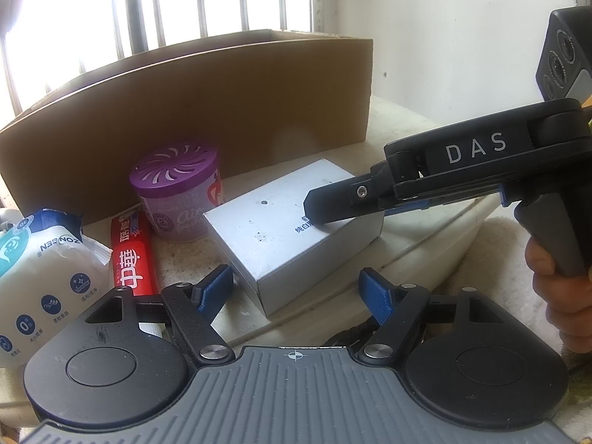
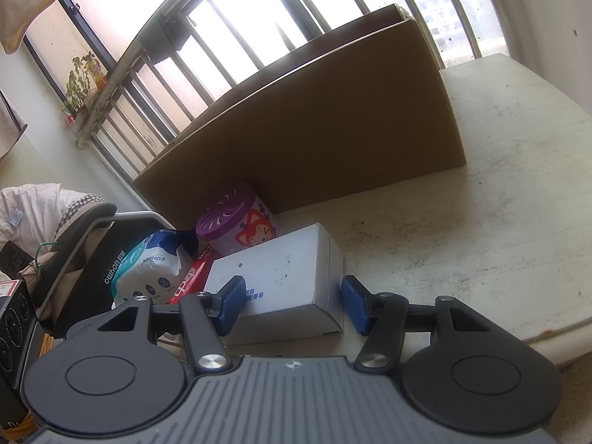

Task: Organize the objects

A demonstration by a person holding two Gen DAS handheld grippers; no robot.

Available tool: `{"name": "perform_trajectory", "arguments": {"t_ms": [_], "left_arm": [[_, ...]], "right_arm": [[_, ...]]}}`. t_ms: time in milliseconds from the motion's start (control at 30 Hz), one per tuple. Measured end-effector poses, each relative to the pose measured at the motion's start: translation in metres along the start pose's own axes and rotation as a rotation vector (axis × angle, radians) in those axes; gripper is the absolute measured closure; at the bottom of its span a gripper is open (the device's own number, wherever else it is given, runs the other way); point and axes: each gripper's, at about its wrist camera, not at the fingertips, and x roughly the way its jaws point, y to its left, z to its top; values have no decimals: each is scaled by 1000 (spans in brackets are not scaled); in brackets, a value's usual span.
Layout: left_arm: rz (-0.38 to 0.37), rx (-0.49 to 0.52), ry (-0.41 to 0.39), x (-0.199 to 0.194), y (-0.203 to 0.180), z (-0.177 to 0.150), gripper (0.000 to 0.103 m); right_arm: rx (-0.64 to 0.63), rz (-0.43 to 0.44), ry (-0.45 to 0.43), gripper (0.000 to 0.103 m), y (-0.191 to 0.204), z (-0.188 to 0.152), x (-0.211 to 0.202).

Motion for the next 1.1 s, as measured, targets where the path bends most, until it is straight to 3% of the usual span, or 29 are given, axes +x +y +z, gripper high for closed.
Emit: {"name": "perform_trajectory", "arguments": {"t_ms": [1100], "left_arm": [[-7,26,0,-13,19,-12,28]], "right_arm": [[18,-6,-13,42,-9,-1,-7]]}}
